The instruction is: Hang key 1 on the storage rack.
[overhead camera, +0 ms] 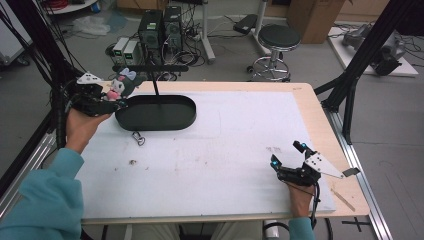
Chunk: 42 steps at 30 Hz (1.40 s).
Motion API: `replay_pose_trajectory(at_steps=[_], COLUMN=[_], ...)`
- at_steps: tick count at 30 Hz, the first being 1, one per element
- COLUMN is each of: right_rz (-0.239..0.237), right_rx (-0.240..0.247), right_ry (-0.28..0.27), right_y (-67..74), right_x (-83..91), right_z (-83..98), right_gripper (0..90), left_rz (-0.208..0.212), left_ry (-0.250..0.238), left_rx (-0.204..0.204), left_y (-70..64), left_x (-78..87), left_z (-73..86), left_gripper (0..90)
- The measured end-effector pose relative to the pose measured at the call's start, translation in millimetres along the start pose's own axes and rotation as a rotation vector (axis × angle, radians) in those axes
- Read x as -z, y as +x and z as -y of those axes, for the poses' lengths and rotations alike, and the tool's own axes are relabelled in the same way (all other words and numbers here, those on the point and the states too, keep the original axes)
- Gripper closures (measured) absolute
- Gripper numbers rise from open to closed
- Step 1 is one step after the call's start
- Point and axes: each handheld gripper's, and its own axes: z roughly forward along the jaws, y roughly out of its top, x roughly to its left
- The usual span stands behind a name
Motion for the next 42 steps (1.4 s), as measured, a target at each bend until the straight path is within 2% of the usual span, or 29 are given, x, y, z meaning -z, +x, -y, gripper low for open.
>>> replay_pose_trajectory(at_steps=[7, 12, 18, 23, 27, 33, 38, 42], right_rz=[-0.003, -0.002, -0.003, -0.003, -0.005, -0.005, -0.005, -0.004], right_rx=[-0.01, -0.009, -0.01, -0.009, -0.012, -0.01, -0.011, -0.011], right_ry=[0.006, 0.007, 0.007, 0.007, 0.008, 0.006, 0.006, 0.007], right_y=[1.0, 1.0, 1.0, 0.9, 0.8, 0.6, 0.9, 0.8], right_x=[0.3, 0.3, 0.3, 0.4, 0.4, 0.3, 0.4, 0.4], right_z=[0.1, 0.0, 0.0, 0.0, 0.0, 0.0, 0.0, 0.0], right_gripper=[1.2, 1.2, 1.2, 1.2, 1.2, 1.2, 1.2, 1.2], left_rz=[-0.01, -0.013, -0.026, -0.026, -0.038, -0.041, -0.05, -0.067], left_ry=[0.021, 0.008, 0.016, 0.015, 0.031, 0.004, 0.0, 0.017], left_rx=[0.004, 0.02, 0.03, 0.038, 0.024, 0.041, 0.047, 0.041], left_y=[2.0, 2.3, 3.6, 3.2, 1.7, 1.2, 3.3, 5.1], left_x=[-7.5, -11.3, -16.8, -20.9, -26.6, -30.9, -31.7, -34.4], left_z=[-8.8, -16.1, -23.3, -24.1, -23.4, -24.2, -23.8, -21.8], left_gripper=[52.0, 52.1, 52.0, 52.1, 52.0, 52.0, 52.0, 52.0])
